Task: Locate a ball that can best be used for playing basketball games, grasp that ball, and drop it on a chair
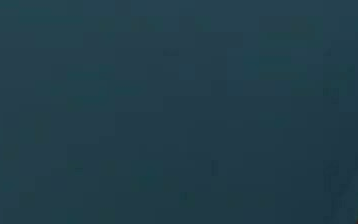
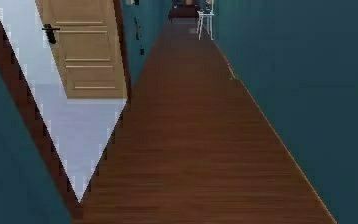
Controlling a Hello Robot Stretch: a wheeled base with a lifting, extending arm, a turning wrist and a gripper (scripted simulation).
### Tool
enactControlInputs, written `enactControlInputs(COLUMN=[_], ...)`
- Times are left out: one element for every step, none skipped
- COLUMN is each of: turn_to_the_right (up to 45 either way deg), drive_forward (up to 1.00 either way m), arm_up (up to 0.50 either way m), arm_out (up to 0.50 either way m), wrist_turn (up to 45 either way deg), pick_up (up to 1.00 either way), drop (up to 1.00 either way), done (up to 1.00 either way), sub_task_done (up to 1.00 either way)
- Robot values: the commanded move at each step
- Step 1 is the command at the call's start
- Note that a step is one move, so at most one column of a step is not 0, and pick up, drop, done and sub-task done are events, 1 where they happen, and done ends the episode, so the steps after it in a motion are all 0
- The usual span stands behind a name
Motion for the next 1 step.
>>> enactControlInputs(turn_to_the_right=[-24.0], drive_forward=[0.0], arm_up=[0.0], arm_out=[0.0], wrist_turn=[0.0], pick_up=[0.0], drop=[0.0], done=[0.0], sub_task_done=[0.0])
